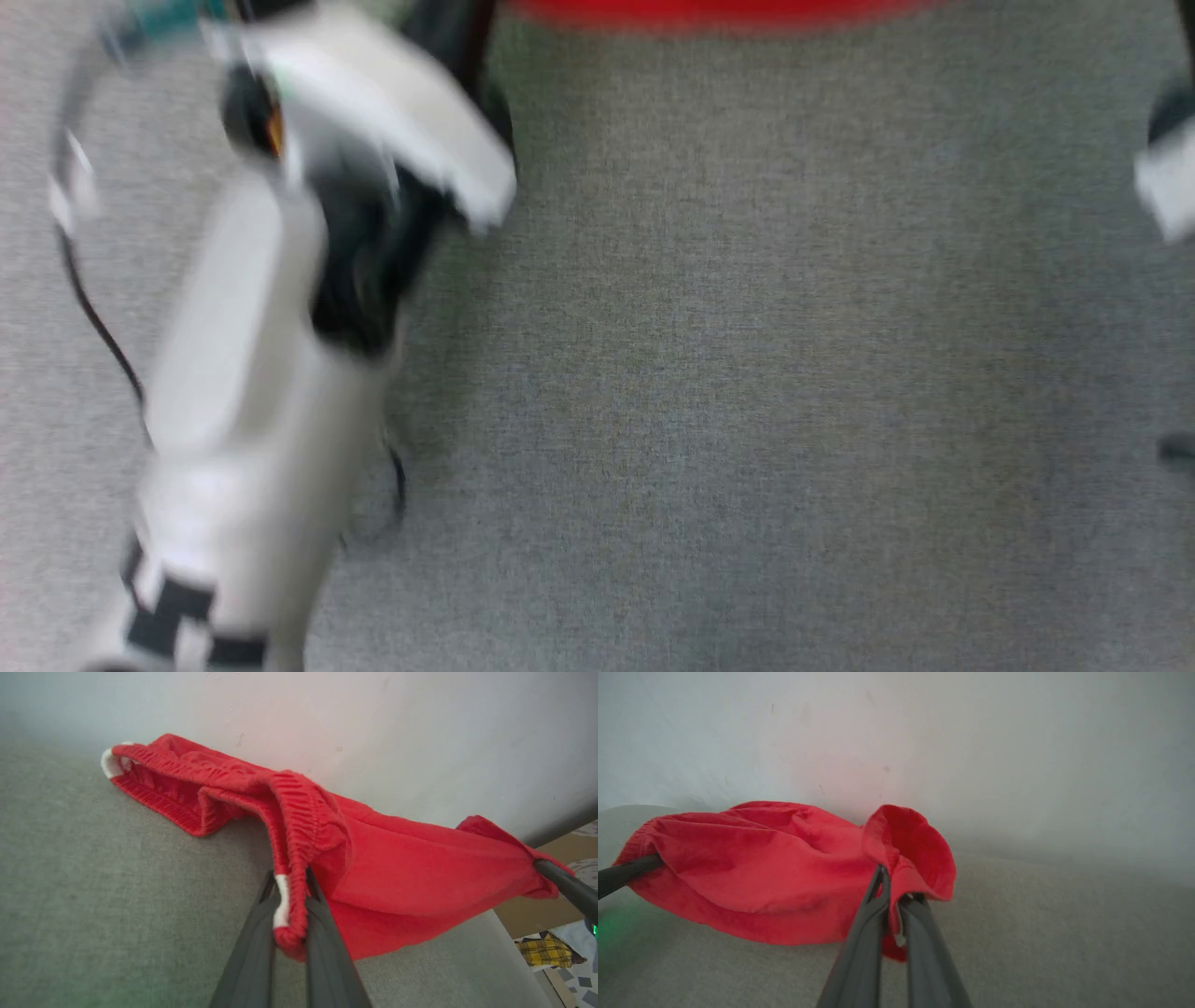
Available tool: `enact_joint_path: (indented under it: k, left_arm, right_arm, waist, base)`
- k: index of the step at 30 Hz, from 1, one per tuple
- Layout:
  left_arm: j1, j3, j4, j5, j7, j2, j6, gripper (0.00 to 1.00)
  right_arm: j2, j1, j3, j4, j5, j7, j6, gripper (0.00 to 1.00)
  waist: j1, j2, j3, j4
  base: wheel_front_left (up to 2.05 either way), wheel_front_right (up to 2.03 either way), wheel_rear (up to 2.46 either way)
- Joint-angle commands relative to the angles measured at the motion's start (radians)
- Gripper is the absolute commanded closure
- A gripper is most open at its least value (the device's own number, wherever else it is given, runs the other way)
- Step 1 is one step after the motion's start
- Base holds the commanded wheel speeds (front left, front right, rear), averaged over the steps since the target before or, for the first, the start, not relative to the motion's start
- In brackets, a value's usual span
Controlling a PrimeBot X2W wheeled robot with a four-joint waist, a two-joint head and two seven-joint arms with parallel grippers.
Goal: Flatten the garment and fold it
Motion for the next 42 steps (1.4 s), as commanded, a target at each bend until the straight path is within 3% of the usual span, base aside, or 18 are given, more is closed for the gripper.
enact_joint_path:
  k: [1,7,18,33,42]
  left_arm:
    - [0.060,-0.006,-0.031,-0.008,0.008,-0.002,0.013,1.00]
    - [0.315,-0.027,-0.158,-0.027,0.045,0.023,0.079,1.00]
    - [0.692,-0.072,-0.271,-0.077,0.089,0.062,0.141,1.00]
    - [1.013,-0.107,-0.396,-0.118,0.158,0.161,0.188,1.00]
    - [1.040,-0.091,-0.441,-0.126,0.114,0.129,0.211,1.00]
  right_arm:
    - [0.013,0.061,-0.025,-0.029,0.004,0.006,-0.001,1.00]
    - [0.110,0.328,-0.135,-0.115,0.004,0.021,-0.001,1.00]
    - [0.231,0.667,-0.162,-0.140,0.007,0.033,-0.001,1.00]
    - [0.259,0.975,-0.178,-0.201,0.023,0.179,-0.001,1.00]
    - [0.260,0.999,-0.207,-0.250,0.039,0.175,-0.001,1.00]
  waist:
    - [0.0003,0.0000,-0.061,0.010]
    - [0.0003,0.0000,-0.142,0.019]
    - [0.0003,0.0000,-0.301,0.039]
    - [0.0003,0.0000,-0.481,0.033]
    - [0.0003,0.0000,-0.494,0.066]
  base:
    - [0.00,0.00,0.00]
    - [0.00,0.00,0.00]
    - [0.00,0.00,0.00]
    - [0.00,0.00,0.00]
    - [0.00,0.00,0.00]
